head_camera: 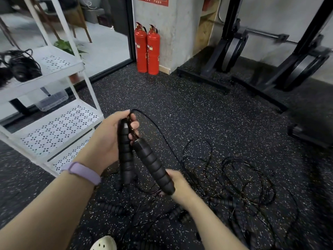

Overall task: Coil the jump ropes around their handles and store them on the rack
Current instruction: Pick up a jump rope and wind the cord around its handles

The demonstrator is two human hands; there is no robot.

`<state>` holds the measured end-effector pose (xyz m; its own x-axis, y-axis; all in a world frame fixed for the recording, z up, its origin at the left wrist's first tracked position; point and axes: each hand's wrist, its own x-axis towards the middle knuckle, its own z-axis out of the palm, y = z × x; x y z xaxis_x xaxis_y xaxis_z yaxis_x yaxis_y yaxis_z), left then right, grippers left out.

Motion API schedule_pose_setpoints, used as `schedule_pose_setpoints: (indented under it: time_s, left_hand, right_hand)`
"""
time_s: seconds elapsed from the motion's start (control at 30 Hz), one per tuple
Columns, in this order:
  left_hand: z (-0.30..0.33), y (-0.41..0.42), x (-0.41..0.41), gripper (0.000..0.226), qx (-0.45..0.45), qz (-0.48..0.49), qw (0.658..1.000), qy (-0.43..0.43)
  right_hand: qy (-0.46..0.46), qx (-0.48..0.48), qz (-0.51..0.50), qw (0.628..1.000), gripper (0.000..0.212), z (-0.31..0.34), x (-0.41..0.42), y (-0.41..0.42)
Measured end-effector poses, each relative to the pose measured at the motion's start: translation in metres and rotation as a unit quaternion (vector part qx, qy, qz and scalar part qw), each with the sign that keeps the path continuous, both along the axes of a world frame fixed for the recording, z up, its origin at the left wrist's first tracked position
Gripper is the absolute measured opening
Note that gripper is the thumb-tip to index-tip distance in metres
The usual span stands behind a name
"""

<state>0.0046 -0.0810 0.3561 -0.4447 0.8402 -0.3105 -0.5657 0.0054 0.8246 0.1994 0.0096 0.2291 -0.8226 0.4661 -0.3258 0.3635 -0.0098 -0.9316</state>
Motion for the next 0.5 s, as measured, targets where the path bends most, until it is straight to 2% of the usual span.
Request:
schedule_pose_setpoints:
  time_s: [0.1, 0.17, 0.23, 0.3, 0.4, 0.5]
  left_hand:
    - [-0.007, -0.010, -0.022, 0.037, -0.159, 0.032, 0.974, 0.159]
    - [-0.011, -0.019, -0.032, 0.042, -0.211, 0.029, 0.949, 0.234]
    - [-0.012, -0.027, -0.038, 0.043, -0.233, -0.013, 0.926, 0.298]
    - [-0.011, -0.032, -0.039, 0.043, -0.251, -0.074, 0.883, 0.390]
    - [-0.008, -0.036, -0.034, 0.028, -0.224, -0.135, 0.824, 0.503]
    - [-0.007, -0.035, -0.026, 0.019, -0.191, -0.172, 0.810, 0.527]
  right_hand:
    - [-0.044, 0.047, -0.143, 0.988, 0.021, 0.007, 0.017, 0.036]
    - [-0.051, -0.017, -0.182, 0.982, 0.016, 0.014, 0.024, 0.060]
    - [-0.085, -0.089, -0.212, 0.970, 0.026, 0.020, 0.028, 0.077]
    - [-0.107, -0.086, -0.211, 0.968, 0.027, 0.018, 0.035, 0.084]
    - [-0.143, -0.059, -0.168, 0.974, 0.051, 0.009, 0.047, 0.083]
    - [-0.191, -0.071, -0.104, 0.974, 0.066, -0.001, 0.045, 0.074]
